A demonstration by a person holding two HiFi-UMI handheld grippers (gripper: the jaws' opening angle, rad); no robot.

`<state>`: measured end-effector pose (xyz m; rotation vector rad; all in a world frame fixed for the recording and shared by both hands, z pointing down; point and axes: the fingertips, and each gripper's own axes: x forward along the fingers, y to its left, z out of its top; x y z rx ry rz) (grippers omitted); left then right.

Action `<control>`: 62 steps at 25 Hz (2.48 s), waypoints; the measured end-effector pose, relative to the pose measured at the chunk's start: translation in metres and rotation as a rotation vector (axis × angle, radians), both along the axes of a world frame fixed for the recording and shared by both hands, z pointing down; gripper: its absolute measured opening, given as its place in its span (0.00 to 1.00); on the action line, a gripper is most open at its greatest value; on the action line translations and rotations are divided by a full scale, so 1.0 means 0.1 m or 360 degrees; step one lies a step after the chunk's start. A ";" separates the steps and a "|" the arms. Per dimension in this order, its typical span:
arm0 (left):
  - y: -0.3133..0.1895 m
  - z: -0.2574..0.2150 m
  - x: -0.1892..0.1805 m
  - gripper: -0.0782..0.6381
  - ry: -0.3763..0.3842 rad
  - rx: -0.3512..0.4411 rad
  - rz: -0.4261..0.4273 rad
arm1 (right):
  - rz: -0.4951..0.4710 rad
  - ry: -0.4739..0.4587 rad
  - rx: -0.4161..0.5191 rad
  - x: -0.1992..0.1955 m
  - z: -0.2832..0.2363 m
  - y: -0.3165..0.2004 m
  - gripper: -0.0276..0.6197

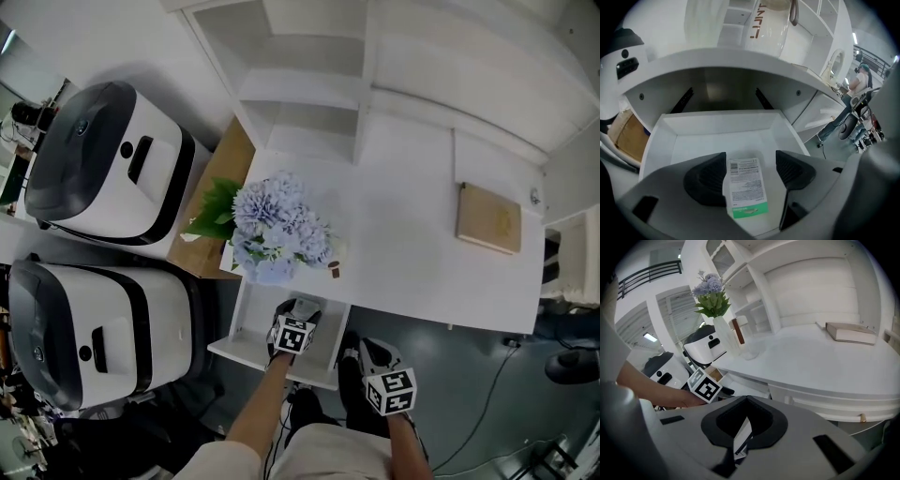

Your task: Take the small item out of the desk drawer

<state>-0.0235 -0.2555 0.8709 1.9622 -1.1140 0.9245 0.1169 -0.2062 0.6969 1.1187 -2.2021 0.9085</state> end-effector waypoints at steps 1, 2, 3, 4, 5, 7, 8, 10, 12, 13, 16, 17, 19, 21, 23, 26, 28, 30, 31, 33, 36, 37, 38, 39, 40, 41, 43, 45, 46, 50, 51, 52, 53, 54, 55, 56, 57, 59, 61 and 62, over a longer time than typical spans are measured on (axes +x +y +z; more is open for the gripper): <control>0.00 0.02 0.01 0.57 -0.0010 -0.0024 0.0004 | -0.0014 0.0004 -0.0004 -0.01 0.01 0.01 0.07; 0.01 0.04 0.02 0.58 -0.0022 -0.0061 0.0007 | -0.0027 0.0008 -0.0009 -0.01 0.01 0.02 0.07; 0.04 0.08 0.02 0.59 -0.0037 -0.0101 0.0005 | -0.0038 0.0013 -0.0014 -0.01 0.02 0.03 0.07; 0.06 0.14 0.03 0.60 -0.0052 -0.0134 0.0003 | -0.0046 0.0016 -0.0019 0.00 0.03 0.04 0.07; 0.07 0.20 0.03 0.61 -0.0067 -0.0161 0.0002 | -0.0051 0.0019 -0.0025 0.00 0.04 0.05 0.07; 0.10 0.31 0.03 0.62 -0.0089 -0.0206 0.0005 | -0.0056 0.0027 -0.0040 0.02 0.08 0.07 0.07; 0.11 0.36 0.03 0.62 -0.0099 -0.0228 0.0008 | -0.0057 0.0031 -0.0046 0.03 0.10 0.08 0.07; 0.14 0.47 0.01 0.63 -0.0133 -0.0260 0.0020 | -0.0060 0.0039 -0.0054 0.04 0.13 0.08 0.07; 0.16 0.56 0.01 0.63 -0.0170 -0.0274 0.0038 | -0.0058 0.0047 -0.0054 0.07 0.15 0.07 0.07; 0.17 0.60 0.01 0.63 -0.0185 -0.0285 0.0046 | -0.0055 0.0049 -0.0055 0.08 0.16 0.06 0.07; 0.27 0.77 -0.07 0.63 -0.0214 -0.0348 0.0060 | -0.0062 0.0049 -0.0057 0.07 0.17 0.04 0.07; 0.29 0.80 -0.07 0.63 -0.0217 -0.0365 0.0058 | -0.0067 0.0054 -0.0054 0.08 0.16 0.03 0.07; 0.32 0.84 -0.05 0.63 -0.0228 -0.0370 0.0052 | -0.0071 0.0066 -0.0044 0.11 0.14 0.00 0.07; 0.33 0.86 -0.05 0.63 -0.0260 -0.0353 0.0051 | -0.0066 0.0075 -0.0035 0.13 0.11 -0.03 0.07; 0.33 0.88 -0.06 0.63 -0.0290 -0.0334 0.0042 | -0.0057 0.0079 -0.0026 0.15 0.10 -0.05 0.07; 0.33 0.88 -0.07 0.63 -0.0297 -0.0328 0.0028 | -0.0052 0.0081 -0.0019 0.15 0.08 -0.04 0.07; 0.32 0.88 -0.08 0.62 -0.0290 -0.0329 0.0025 | -0.0052 0.0083 -0.0016 0.14 0.06 -0.02 0.07; 0.31 0.86 -0.08 0.62 -0.0274 -0.0329 0.0019 | -0.0053 0.0088 -0.0017 0.14 0.06 0.01 0.07; 0.30 0.85 -0.08 0.61 -0.0262 -0.0329 0.0014 | -0.0054 0.0089 -0.0016 0.14 0.06 0.03 0.07; 0.28 0.81 -0.10 0.61 -0.0244 -0.0321 0.0006 | -0.0057 0.0087 -0.0014 0.12 0.05 0.05 0.07; 0.24 0.71 -0.10 0.61 -0.0225 -0.0288 0.0013 | -0.0054 0.0087 -0.0013 0.11 0.03 0.10 0.07; 0.23 0.67 -0.09 0.61 -0.0214 -0.0277 0.0013 | -0.0050 0.0088 -0.0011 0.11 0.02 0.12 0.07; 0.21 0.61 -0.07 0.61 -0.0201 -0.0264 0.0011 | -0.0047 0.0088 -0.0007 0.11 0.01 0.13 0.07; 0.19 0.54 -0.05 0.61 -0.0190 -0.0247 0.0008 | -0.0042 0.0087 -0.0003 0.11 -0.01 0.13 0.07; 0.17 0.46 -0.04 0.61 -0.0184 -0.0228 0.0005 | -0.0037 0.0083 0.0002 0.10 -0.02 0.14 0.07; 0.17 0.41 -0.03 0.61 -0.0176 -0.0213 0.0002 | -0.0031 0.0077 0.0006 0.09 -0.03 0.15 0.07; 0.16 0.31 0.02 0.61 -0.0138 -0.0189 -0.0009 | -0.0017 0.0065 0.0013 0.07 -0.03 0.16 0.07; 0.14 0.15 0.07 0.61 -0.0099 -0.0142 -0.0019 | -0.0005 0.0057 0.0015 0.05 -0.04 0.19 0.07; 0.12 0.07 0.09 0.61 -0.0086 -0.0110 -0.0021 | 0.0001 0.0053 0.0016 0.05 -0.05 0.20 0.07; 0.07 -0.25 0.12 0.61 -0.0061 0.0014 -0.0009 | 0.0026 0.0038 0.0035 -0.01 -0.11 0.26 0.07; 0.06 -0.32 0.11 0.61 -0.0057 0.0037 -0.0008 | 0.0032 0.0034 0.0040 -0.03 -0.12 0.28 0.07; 0.07 -0.39 0.11 0.61 -0.0054 0.0056 -0.0007 | 0.0038 0.0029 0.0045 -0.04 -0.14 0.30 0.07; 0.08 -0.45 0.10 0.61 -0.0051 0.0074 -0.0007 | 0.0043 0.0025 0.0048 -0.05 -0.16 0.32 0.07; 0.10 -0.51 0.10 0.61 -0.0051 0.0092 -0.0006 | 0.0047 0.0021 0.0052 -0.06 -0.17 0.35 0.07; 0.12 -0.57 0.10 0.61 -0.0053 0.0113 -0.0003 | 0.0052 0.0017 0.0058 -0.07 -0.19 0.37 0.07; 0.13 -0.62 0.10 0.61 -0.0057 0.0137 0.0007 | 0.0060 0.0011 0.0065 -0.08 -0.22 0.39 0.07; 0.15 -0.67 0.11 0.61 -0.0062 0.0162 0.0024 | 0.0072 0.0002 0.0075 -0.09 -0.24 0.40 0.07; 0.17 -0.79 0.12 0.61 -0.0061 0.0212 0.0050 | 0.0104 -0.0017 0.0094 -0.10 -0.29 0.43 0.07; 0.19 -0.93 0.12 0.61 -0.0051 0.0262 0.0052 | 0.0136 -0.0030 0.0101 -0.11 -0.32 0.46 0.07; 0.21 -1.00 0.12 0.61 -0.0046 0.0287 0.0051 | 0.0151 -0.0036 0.0102 -0.11 -0.32 0.48 0.07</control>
